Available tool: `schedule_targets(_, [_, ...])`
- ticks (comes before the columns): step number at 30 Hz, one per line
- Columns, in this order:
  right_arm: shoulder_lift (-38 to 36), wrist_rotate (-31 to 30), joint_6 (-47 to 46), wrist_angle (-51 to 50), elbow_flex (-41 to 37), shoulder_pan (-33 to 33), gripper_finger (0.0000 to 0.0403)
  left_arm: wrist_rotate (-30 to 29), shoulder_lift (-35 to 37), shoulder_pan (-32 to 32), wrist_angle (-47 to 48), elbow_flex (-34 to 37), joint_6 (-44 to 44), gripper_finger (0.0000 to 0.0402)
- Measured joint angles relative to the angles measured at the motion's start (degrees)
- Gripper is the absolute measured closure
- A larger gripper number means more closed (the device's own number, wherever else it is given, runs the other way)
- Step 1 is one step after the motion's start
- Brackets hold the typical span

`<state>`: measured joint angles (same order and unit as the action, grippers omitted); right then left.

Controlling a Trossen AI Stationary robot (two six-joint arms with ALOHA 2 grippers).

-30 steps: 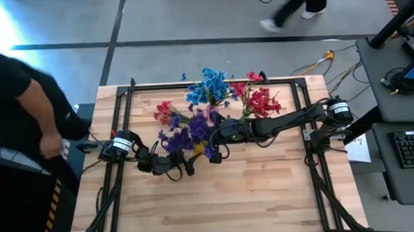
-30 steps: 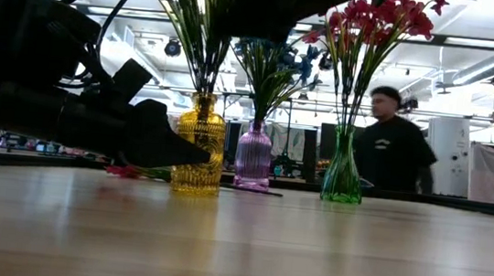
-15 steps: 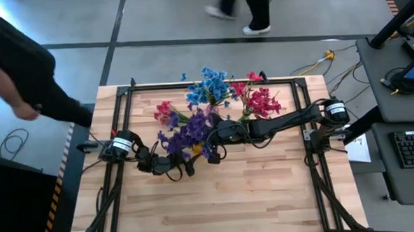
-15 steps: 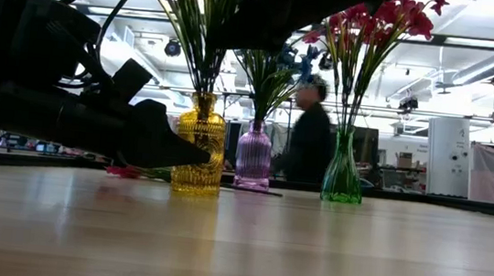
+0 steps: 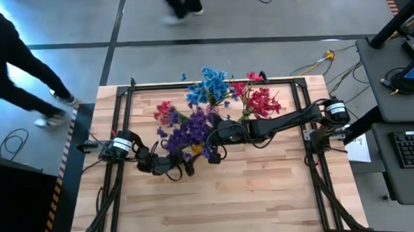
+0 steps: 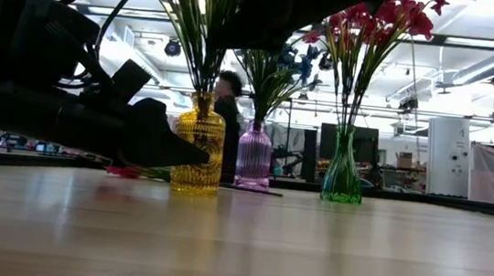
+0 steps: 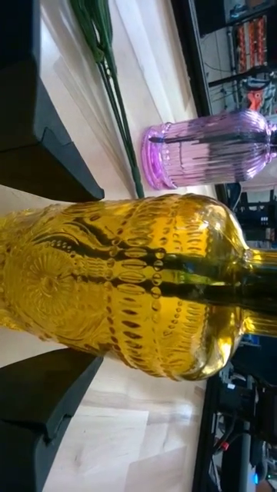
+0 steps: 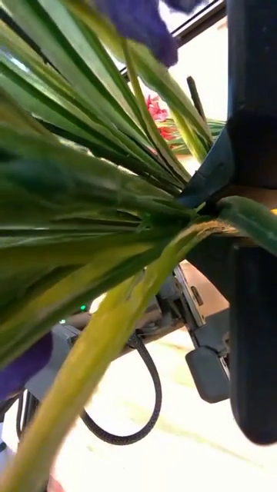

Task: Sort flowers into vase by color
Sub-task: Put the violet flowers into the yellow vase

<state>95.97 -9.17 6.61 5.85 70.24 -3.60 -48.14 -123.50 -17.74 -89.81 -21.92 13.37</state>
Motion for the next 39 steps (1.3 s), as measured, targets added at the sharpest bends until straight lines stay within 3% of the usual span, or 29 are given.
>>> schedule_targets(12, [-0.21, 0.11, -1.14, -0.34, 0.02, -0.15, 0.026, -0.79, 0.05, 0.0, -0.04, 0.36, 1.73, 0.0125])
schedule_targets(19, [-0.27, 0.09, -2.25, -8.17, 3.55, -0.44, 0.021, -0.81, 0.09, 0.0, -0.05, 0.36, 1.74, 0.0112])
schedule_targets(27, [-0.66, -0.09, -2.98, -11.87, 4.55, -1.41, 0.0187, -2.19, 0.11, -0.03, -0.07, 0.36, 2.97, 0.0089])
schedule_targets(39, [-2.5, -1.47, -4.48, -15.4, 4.55, -2.61, 0.0186, -2.34, 0.22, -0.28, -0.17, 0.34, 4.82, 0.0087])
